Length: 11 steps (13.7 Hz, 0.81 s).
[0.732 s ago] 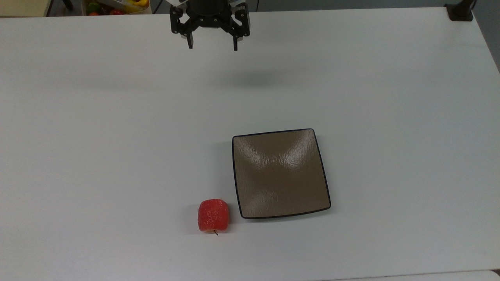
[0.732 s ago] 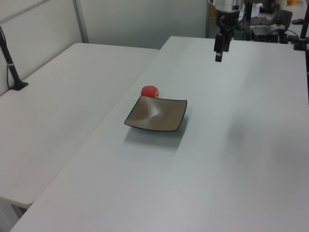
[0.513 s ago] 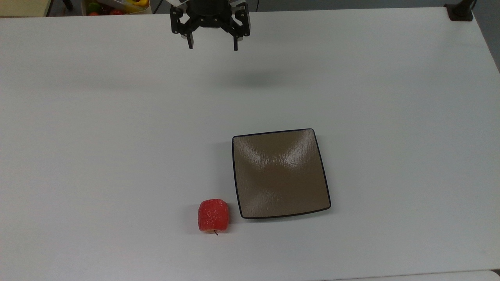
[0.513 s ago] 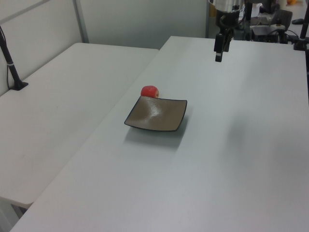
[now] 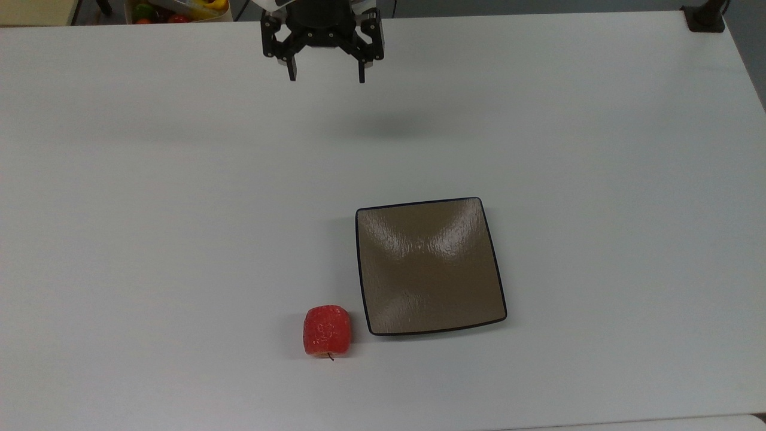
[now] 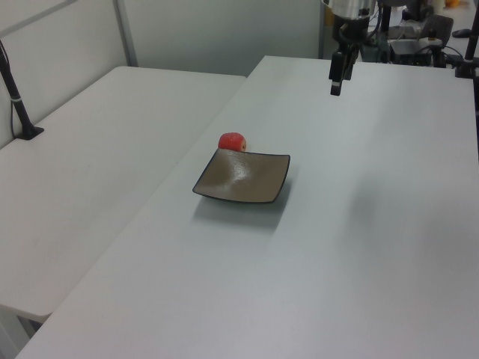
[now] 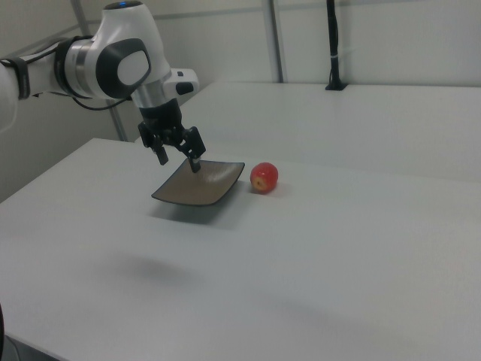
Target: Apples placed on a ceramic plate
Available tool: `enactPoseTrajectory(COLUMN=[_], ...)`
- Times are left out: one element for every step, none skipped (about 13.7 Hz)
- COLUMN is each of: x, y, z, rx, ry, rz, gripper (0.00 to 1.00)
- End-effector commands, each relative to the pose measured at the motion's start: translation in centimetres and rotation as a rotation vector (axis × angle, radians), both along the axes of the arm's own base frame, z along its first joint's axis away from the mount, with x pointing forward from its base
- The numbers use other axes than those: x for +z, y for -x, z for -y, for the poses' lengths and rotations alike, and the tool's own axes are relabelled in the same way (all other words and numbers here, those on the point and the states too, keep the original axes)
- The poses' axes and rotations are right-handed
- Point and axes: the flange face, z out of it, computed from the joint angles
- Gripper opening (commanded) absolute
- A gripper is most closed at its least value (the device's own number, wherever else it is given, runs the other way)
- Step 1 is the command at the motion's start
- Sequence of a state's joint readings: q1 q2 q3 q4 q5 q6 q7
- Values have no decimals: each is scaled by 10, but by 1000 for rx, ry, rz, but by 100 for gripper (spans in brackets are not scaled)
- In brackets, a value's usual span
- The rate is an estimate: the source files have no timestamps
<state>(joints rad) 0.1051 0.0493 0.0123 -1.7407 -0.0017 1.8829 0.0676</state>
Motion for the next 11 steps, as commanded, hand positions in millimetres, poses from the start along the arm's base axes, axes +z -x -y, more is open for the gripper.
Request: enactPoseTrajectory(x=[-19, -28, -37, -48, -53, -61, -66, -70, -75, -80, -84], y=[-44, -64, -75, -84, -91, -102, -116, -125, -137, -145, -151], z=[0, 0, -2, -4, -5, -6, -4, -4, 0, 1, 2], rx=[36, 37, 36, 39, 43, 48, 43, 43, 38, 38, 37], ry=[-3, -4, -6, -7, -3, 2, -5, -5, 2, 6, 7], rz=[65, 116, 145, 173, 213, 276, 349, 369, 380, 400, 435], gripper=[100, 100, 100, 100, 100, 100, 100, 100, 100, 100, 100])
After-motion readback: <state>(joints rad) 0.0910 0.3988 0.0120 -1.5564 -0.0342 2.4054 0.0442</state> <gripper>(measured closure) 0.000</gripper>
